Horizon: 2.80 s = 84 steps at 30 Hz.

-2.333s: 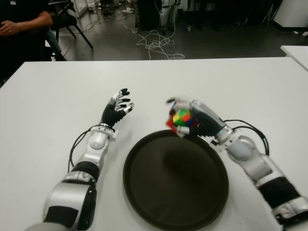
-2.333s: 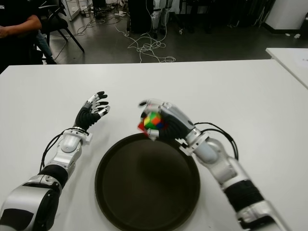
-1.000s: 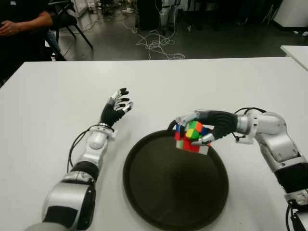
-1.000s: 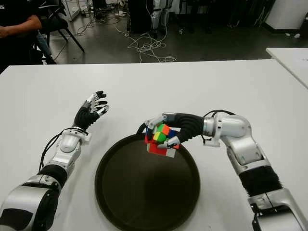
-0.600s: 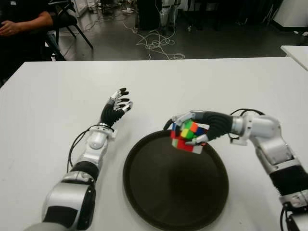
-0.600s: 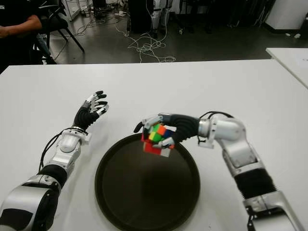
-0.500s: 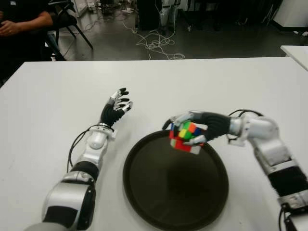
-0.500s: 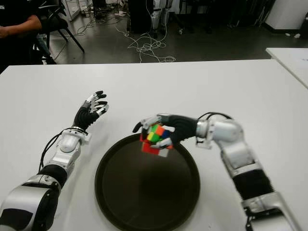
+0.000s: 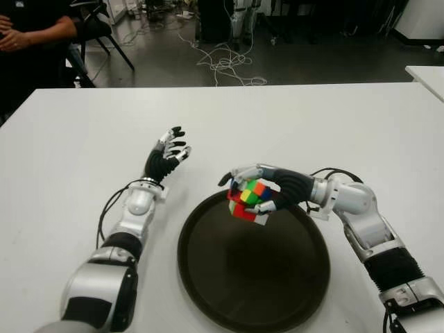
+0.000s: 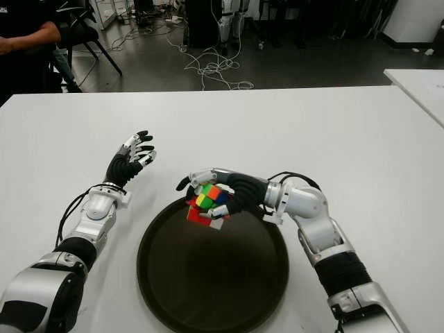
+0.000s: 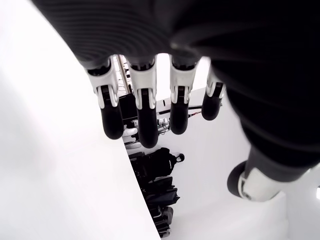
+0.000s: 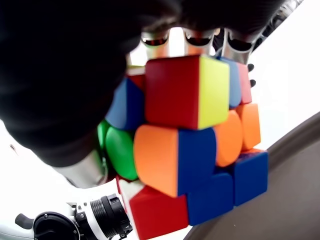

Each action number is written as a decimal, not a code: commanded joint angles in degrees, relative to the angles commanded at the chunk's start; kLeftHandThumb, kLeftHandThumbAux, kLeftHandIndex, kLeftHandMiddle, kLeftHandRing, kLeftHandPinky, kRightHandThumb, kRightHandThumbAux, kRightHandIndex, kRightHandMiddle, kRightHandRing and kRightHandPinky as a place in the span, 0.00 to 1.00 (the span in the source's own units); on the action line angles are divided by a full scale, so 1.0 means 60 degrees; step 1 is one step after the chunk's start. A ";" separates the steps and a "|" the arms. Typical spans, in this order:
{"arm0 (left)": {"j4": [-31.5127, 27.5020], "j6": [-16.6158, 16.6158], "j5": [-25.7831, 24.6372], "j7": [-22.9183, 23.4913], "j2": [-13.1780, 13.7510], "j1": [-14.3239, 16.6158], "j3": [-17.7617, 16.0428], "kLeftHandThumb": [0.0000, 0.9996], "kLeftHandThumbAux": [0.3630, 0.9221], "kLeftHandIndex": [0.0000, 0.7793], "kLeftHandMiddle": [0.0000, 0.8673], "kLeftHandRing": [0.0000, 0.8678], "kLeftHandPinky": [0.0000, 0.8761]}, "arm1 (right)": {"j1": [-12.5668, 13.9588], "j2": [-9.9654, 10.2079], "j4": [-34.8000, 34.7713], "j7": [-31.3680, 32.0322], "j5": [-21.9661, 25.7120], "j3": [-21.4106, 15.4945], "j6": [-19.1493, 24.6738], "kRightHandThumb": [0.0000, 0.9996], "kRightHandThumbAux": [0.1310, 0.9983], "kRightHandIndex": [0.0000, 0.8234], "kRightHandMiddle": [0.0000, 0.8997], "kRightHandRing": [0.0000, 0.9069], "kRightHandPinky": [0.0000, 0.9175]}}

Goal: Pick up the Rubik's Cube and put it in the plate

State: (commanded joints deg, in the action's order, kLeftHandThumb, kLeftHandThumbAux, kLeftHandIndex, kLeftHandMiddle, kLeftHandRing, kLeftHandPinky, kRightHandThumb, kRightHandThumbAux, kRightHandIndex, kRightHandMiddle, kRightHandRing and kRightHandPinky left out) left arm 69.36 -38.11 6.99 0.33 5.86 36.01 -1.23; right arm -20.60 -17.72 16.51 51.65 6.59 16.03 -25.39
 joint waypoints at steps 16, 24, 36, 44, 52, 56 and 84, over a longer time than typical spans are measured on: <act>-0.0022 0.0115 0.0033 -0.0009 0.0008 0.0016 0.0032 0.12 0.50 0.14 0.20 0.22 0.25 | -0.0207 -0.0029 0.0258 0.0416 -0.0342 0.0154 -0.0214 0.00 0.68 0.00 0.00 0.00 0.00; -0.0015 0.0183 0.0000 0.0031 0.0001 0.0027 0.0012 0.11 0.48 0.13 0.17 0.21 0.24 | -0.0255 -0.0018 0.0425 0.0512 -0.0285 0.0148 -0.0451 0.00 0.67 0.00 0.00 0.00 0.00; -0.0027 0.0040 0.0053 -0.0085 -0.0003 0.0013 0.0031 0.10 0.46 0.13 0.19 0.22 0.24 | -0.0324 -0.0053 0.0510 0.0762 -0.0227 0.0152 -0.0495 0.00 0.67 0.00 0.00 0.00 0.00; -0.0013 0.0054 0.0080 -0.0135 -0.0002 0.0035 0.0060 0.10 0.51 0.14 0.19 0.23 0.25 | -0.0362 -0.0124 0.0563 0.0845 -0.0349 0.0177 -0.0531 0.00 0.65 0.00 0.00 0.00 0.00; -0.0003 0.0090 0.0054 -0.0102 -0.0008 0.0045 0.0047 0.10 0.47 0.14 0.18 0.21 0.22 | -0.0429 -0.0342 0.0463 0.0865 -0.0331 0.0058 -0.0417 0.00 0.64 0.00 0.00 0.00 0.00; -0.0009 0.0089 0.0070 -0.0086 0.0006 0.0038 0.0064 0.09 0.48 0.14 0.18 0.21 0.21 | -0.0608 -0.0582 0.0534 0.0973 -0.0101 -0.0209 -0.0530 0.00 0.64 0.00 0.00 0.00 0.00; -0.0017 0.0103 0.0118 -0.0048 0.0081 0.0029 0.0084 0.08 0.47 0.14 0.18 0.21 0.21 | -0.1016 0.1663 0.1115 -0.3085 0.6185 -0.5935 0.3171 0.03 0.78 0.33 0.47 0.53 0.58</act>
State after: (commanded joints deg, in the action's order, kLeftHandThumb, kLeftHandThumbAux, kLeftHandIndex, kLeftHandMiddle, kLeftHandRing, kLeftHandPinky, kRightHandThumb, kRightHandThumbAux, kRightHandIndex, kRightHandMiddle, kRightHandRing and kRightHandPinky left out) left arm 69.26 -37.49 7.70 0.04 6.34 36.18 -0.73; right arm -26.70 -7.74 23.21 33.14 43.71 -19.58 -6.36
